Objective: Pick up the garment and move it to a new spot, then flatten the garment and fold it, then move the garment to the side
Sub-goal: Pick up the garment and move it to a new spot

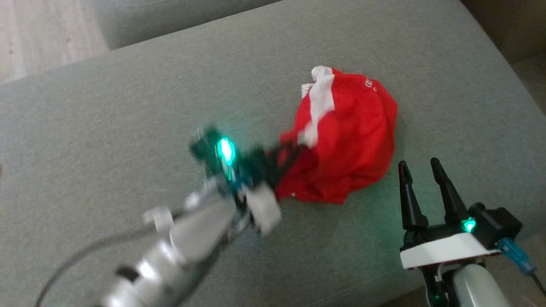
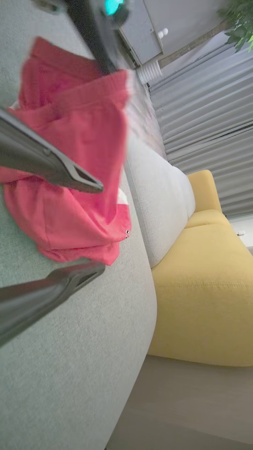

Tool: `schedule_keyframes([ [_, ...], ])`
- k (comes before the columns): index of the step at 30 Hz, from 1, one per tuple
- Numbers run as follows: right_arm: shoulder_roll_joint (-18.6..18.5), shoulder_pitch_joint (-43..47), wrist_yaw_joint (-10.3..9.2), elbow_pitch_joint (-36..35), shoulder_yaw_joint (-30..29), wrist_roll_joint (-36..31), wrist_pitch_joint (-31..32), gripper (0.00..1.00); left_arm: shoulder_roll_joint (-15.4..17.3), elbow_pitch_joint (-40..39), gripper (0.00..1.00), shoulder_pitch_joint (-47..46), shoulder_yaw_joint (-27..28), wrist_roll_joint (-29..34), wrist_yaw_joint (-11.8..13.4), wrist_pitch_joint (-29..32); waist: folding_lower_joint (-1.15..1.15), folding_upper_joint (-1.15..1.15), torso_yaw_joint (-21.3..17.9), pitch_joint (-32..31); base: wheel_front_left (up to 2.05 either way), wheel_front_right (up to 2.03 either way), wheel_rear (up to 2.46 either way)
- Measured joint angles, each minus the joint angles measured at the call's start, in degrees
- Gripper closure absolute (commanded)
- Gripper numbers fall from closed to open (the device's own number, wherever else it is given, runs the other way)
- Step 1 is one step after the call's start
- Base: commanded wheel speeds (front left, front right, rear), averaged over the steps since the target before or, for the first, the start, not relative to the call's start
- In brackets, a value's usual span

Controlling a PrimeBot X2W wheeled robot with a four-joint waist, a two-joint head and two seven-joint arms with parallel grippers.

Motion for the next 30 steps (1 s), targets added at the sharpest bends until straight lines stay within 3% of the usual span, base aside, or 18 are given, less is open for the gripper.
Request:
schedule_keyframes([
  [3,0.0,0.0,0.0,0.1,-0.5,-0.1,0.0,0.0,-0.5,1.6,1.0,5.8,-2.4,1.3,1.6,-2.2,-0.02,0.0,1.6,0.1,0.0,0.0,0.0],
  [4,0.1,0.1,0.0,0.3,-0.7,-0.4,0.0,0.0,-0.9,1.7,0.89,7.0,-2.4,1.0,2.2,-2.5,-0.02,0.0,2.2,0.0,0.0,0.0,0.0],
  [5,0.1,0.1,0.0,0.5,-0.8,-0.7,0.0,0.0,-1.3,1.7,0.0,7.8,-2.4,0.6,3.2,-2.8,-0.02,0.0,2.8,-0.2,0.0,0.0,0.0],
  [15,0.2,5.0,0.0,1.6,-3.3,-3.1,0.0,0.0,-2.2,-10.7,0.0,18.8,1.8,1.0,11.9,-3.2,-0.03,0.0,9.8,-5.8,0.0,0.0,0.0],
  [19,0.2,7.3,0.0,1.6,-4.5,-3.6,0.0,0.0,-1.8,-14.1,0.0,26.6,7.0,-0.4,15.8,-3.2,-0.04,0.0,13.3,-8.6,0.0,0.0,0.0],
  [21,0.2,7.4,0.0,1.6,-5.2,-3.6,0.0,0.0,-0.8,-19.6,0.0,31.5,13.5,-1.0,19.0,-3.2,-0.04,0.0,15.7,-10.5,0.0,0.0,0.0],
  [22,0.2,7.4,0.0,1.6,-5.2,-3.6,0.0,0.0,-0.8,-19.6,0.0,31.5,13.5,-1.0,19.0,-3.2,-0.04,0.0,15.7,-10.5,0.0,0.0,0.0],
  [26,0.3,8.6,0.0,1.6,-6.3,-3.6,0.0,0.0,0.6,-27.7,0.0,39.1,22.4,-0.2,22.1,-3.2,-0.04,0.0,18.5,-12.8,0.0,0.0,0.0],
  [30,0.3,11.4,0.0,1.6,-6.9,-3.7,0.0,0.0,1.1,-33.5,0.0,46.7,27.0,3.4,22.3,-3.2,-0.04,0.0,20.6,-14.6,0.0,0.0,0.0],
])
